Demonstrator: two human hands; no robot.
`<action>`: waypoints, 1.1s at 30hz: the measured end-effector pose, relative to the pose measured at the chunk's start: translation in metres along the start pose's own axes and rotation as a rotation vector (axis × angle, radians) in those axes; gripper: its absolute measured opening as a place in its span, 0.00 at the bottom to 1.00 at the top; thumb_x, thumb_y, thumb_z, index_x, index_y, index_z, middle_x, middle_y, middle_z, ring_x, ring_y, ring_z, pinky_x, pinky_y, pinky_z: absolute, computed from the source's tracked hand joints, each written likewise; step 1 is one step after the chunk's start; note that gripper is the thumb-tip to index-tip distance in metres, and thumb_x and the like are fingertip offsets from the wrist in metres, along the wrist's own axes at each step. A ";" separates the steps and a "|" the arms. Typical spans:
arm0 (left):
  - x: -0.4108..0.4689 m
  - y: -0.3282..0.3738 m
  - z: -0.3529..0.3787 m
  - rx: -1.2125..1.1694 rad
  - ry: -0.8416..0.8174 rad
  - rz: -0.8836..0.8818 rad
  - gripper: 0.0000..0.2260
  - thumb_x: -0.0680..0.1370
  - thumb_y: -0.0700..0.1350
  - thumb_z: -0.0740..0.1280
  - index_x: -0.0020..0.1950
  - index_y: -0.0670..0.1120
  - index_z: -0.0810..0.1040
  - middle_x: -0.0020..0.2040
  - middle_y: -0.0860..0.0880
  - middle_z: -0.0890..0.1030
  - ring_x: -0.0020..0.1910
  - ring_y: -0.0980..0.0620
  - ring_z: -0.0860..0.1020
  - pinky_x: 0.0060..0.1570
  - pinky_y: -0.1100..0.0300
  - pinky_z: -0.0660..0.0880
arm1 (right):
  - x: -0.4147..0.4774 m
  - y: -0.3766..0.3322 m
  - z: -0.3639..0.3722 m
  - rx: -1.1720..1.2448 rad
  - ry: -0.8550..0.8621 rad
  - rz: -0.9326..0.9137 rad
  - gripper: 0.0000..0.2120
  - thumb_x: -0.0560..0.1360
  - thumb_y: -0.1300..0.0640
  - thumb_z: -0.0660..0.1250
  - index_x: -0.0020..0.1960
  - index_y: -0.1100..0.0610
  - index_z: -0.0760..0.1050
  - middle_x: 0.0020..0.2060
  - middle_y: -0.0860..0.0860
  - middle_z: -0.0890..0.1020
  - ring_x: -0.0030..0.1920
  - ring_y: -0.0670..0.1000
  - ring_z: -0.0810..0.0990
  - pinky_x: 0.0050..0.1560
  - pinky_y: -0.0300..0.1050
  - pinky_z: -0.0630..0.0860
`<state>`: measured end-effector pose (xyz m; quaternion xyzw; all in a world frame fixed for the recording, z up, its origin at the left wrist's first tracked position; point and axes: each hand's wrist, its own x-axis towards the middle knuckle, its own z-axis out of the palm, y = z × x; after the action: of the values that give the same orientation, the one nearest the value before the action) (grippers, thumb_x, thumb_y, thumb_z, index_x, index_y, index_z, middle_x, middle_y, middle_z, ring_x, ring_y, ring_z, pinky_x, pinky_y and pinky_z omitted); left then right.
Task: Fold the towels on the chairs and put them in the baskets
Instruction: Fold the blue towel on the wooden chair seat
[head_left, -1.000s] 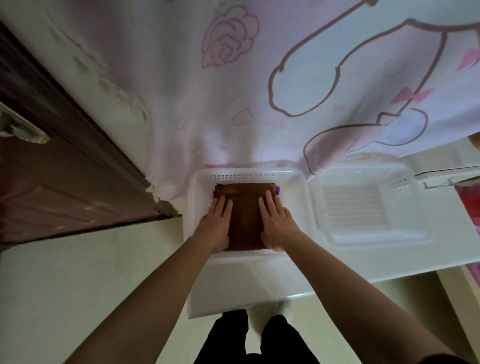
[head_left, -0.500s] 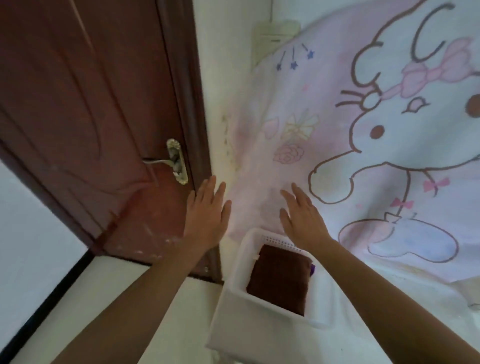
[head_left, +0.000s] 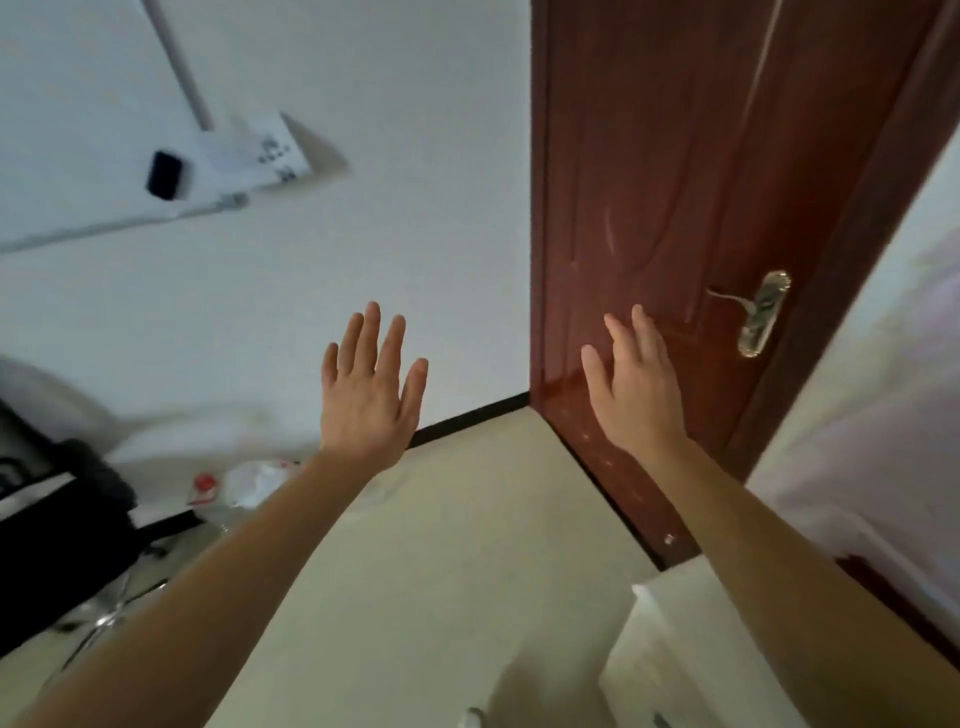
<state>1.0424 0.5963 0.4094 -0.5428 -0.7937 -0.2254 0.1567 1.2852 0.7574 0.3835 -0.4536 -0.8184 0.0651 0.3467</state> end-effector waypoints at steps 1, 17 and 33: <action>-0.022 -0.043 -0.029 0.045 0.043 -0.090 0.28 0.83 0.59 0.46 0.79 0.48 0.58 0.80 0.44 0.54 0.79 0.44 0.52 0.75 0.42 0.53 | -0.004 -0.050 0.020 0.041 -0.061 -0.069 0.27 0.83 0.43 0.54 0.76 0.58 0.65 0.78 0.62 0.60 0.78 0.60 0.59 0.75 0.57 0.62; -0.247 -0.451 -0.258 0.365 0.156 -0.622 0.27 0.83 0.60 0.45 0.80 0.49 0.54 0.81 0.45 0.53 0.79 0.46 0.50 0.76 0.42 0.53 | -0.091 -0.569 0.216 0.302 -0.355 -0.645 0.31 0.82 0.38 0.50 0.79 0.55 0.58 0.80 0.59 0.52 0.80 0.58 0.53 0.77 0.54 0.56; -0.281 -0.775 -0.264 0.427 0.006 -0.991 0.27 0.83 0.60 0.46 0.80 0.50 0.50 0.81 0.46 0.48 0.80 0.47 0.45 0.77 0.42 0.48 | -0.099 -0.887 0.483 0.395 -0.615 -0.961 0.30 0.82 0.39 0.50 0.79 0.55 0.58 0.80 0.59 0.54 0.79 0.58 0.57 0.76 0.57 0.62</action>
<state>0.4228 -0.0046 0.3498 -0.0586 -0.9824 -0.1076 0.1407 0.3980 0.2656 0.3438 0.0797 -0.9668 0.1802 0.1625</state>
